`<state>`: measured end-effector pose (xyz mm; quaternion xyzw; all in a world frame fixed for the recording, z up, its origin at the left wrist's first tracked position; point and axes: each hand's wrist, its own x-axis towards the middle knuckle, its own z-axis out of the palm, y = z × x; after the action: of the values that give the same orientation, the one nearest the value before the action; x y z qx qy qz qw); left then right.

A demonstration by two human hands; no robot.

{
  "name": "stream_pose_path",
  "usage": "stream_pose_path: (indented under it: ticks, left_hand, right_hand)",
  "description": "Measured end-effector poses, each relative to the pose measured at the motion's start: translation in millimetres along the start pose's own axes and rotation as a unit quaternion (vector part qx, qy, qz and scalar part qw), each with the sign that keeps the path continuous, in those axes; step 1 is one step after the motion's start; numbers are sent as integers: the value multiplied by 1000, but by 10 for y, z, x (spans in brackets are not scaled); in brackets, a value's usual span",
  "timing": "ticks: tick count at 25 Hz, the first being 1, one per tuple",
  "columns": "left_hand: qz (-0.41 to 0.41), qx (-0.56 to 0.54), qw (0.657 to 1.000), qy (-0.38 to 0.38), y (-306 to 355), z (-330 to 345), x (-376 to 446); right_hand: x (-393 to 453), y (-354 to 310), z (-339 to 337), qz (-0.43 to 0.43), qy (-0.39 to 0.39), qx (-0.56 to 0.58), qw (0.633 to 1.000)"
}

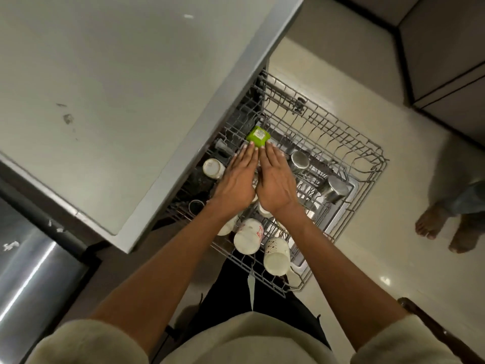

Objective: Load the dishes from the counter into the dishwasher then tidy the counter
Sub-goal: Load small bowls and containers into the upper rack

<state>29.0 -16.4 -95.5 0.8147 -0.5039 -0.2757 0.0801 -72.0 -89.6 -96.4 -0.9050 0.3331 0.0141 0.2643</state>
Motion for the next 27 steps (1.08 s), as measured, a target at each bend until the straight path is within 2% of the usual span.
stream_pose_path:
  ticks: [6,13,19,27]
  left_hand:
    - [21,-14,993,118,32,-414,-732]
    - [7,-5,977,215,-335,-849,-2037]
    - [-82,-23,945,315,-985,-973,-3472]
    - [-217,-49,890,397,-1852,-905,-4757]
  right_hand:
    - [-387,-642,-364,-50,37,-27,998]
    - [-1026,-1776,-433,-137,53,-42,988]
    - [-1577,-3030,-32,-269,32,-41,962]
    - [-2035,-4374,595,-420,-23,-33,906]
